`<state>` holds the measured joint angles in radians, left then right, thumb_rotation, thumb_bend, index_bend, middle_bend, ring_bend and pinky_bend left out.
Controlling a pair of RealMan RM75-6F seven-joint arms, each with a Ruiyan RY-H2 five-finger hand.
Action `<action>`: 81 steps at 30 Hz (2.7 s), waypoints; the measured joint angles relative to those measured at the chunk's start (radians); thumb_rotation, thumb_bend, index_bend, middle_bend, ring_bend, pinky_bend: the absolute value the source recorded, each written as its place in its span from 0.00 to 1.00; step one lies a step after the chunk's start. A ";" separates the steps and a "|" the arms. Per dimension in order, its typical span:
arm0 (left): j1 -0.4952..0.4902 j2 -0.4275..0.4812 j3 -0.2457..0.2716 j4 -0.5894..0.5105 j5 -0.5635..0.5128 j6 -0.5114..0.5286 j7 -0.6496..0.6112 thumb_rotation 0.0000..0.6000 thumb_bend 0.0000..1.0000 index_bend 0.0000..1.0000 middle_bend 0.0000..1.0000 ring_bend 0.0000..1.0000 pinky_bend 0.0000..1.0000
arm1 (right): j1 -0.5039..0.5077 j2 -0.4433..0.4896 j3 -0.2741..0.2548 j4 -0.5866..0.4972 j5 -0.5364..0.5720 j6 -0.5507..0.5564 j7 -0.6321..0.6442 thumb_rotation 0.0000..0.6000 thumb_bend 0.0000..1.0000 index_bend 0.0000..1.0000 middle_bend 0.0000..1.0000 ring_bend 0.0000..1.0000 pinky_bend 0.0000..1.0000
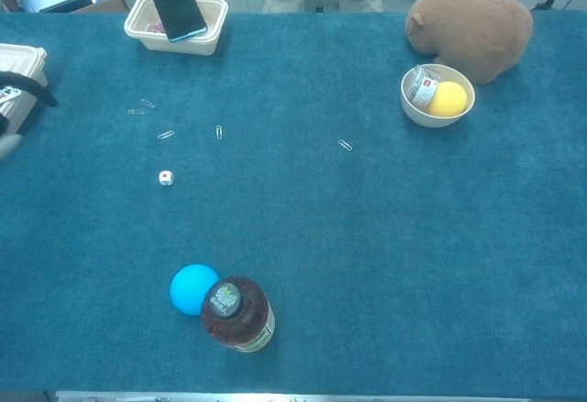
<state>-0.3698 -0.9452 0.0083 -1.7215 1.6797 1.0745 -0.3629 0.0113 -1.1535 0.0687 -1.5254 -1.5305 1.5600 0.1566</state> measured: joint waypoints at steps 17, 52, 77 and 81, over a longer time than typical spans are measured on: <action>-0.233 -0.063 0.065 0.015 0.025 -0.338 -0.021 0.37 0.71 0.13 1.00 1.00 1.00 | 0.014 0.006 0.007 -0.008 0.011 -0.020 -0.018 1.00 0.29 0.38 0.29 0.17 0.32; -0.342 -0.276 0.101 0.150 -0.153 -0.480 0.078 0.27 0.73 0.10 1.00 1.00 1.00 | 0.012 0.006 0.011 0.014 0.032 -0.023 -0.005 1.00 0.29 0.38 0.29 0.17 0.32; -0.380 -0.260 0.098 0.201 -0.197 -0.505 0.080 0.32 0.73 0.11 1.00 1.00 1.00 | 0.005 0.009 0.014 0.007 0.032 -0.008 -0.010 1.00 0.29 0.38 0.29 0.17 0.32; -0.381 -0.251 0.100 0.204 -0.199 -0.504 0.078 0.33 0.73 0.11 1.00 1.00 1.00 | 0.005 0.009 0.014 0.003 0.030 -0.006 -0.014 1.00 0.29 0.38 0.29 0.17 0.32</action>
<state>-0.7507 -1.1960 0.1087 -1.5171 1.4807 0.5702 -0.2850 0.0164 -1.1446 0.0830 -1.5227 -1.5002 1.5537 0.1423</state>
